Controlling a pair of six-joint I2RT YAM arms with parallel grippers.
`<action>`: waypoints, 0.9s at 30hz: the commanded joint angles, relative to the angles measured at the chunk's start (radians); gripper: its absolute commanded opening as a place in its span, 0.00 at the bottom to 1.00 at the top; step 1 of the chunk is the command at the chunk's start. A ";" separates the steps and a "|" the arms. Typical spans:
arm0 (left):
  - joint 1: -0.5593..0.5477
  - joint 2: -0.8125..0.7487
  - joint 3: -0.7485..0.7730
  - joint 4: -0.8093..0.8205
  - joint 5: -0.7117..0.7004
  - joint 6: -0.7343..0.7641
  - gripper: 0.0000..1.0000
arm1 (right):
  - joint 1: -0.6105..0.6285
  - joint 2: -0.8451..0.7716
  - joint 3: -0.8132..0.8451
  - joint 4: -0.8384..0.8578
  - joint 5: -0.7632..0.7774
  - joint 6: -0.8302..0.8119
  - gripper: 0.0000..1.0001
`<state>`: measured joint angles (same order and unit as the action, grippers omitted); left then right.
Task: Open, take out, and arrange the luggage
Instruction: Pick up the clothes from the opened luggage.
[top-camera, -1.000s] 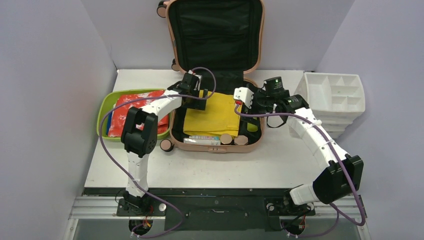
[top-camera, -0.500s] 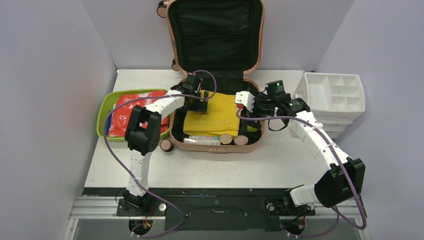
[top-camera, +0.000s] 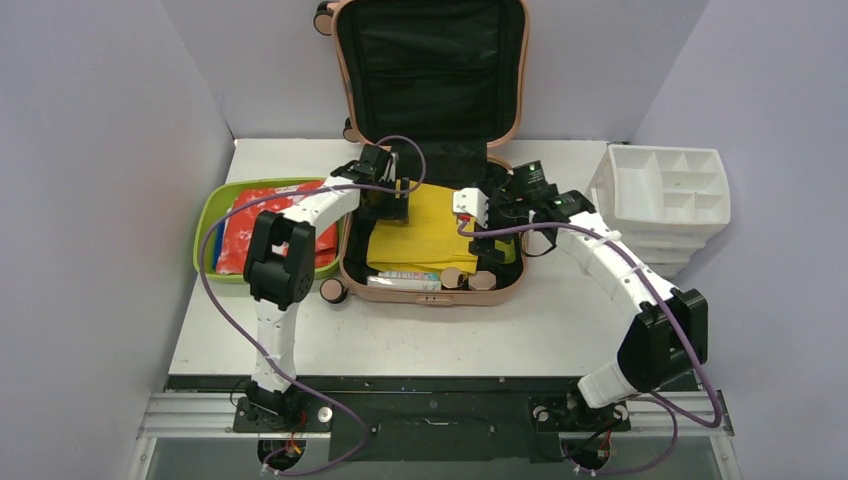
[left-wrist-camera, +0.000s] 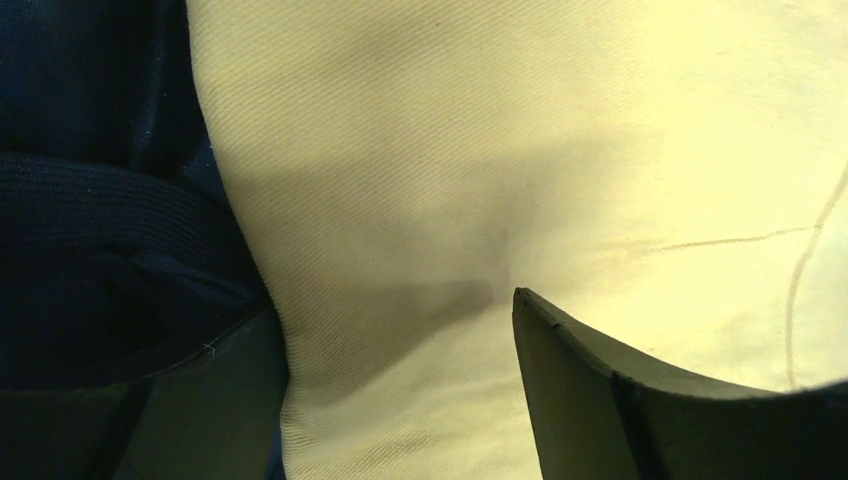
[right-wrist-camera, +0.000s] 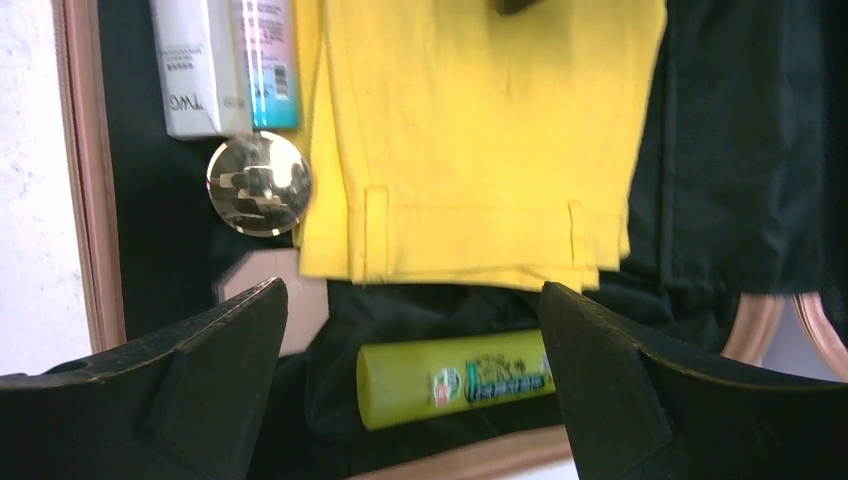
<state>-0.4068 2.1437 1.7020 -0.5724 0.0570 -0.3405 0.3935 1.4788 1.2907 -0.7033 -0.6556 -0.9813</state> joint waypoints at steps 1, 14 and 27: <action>0.018 -0.109 0.001 0.041 0.195 -0.035 0.73 | 0.075 0.075 0.072 0.082 -0.024 -0.037 0.92; 0.091 -0.141 -0.117 0.201 0.550 -0.115 0.68 | 0.242 0.369 0.298 0.139 0.096 0.056 0.92; 0.133 -0.102 -0.134 0.201 0.502 -0.099 0.17 | 0.163 0.229 0.252 0.039 0.042 0.042 0.92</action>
<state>-0.2729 2.0609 1.5543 -0.4004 0.4980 -0.4255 0.6006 1.8526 1.5639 -0.6449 -0.5568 -0.9382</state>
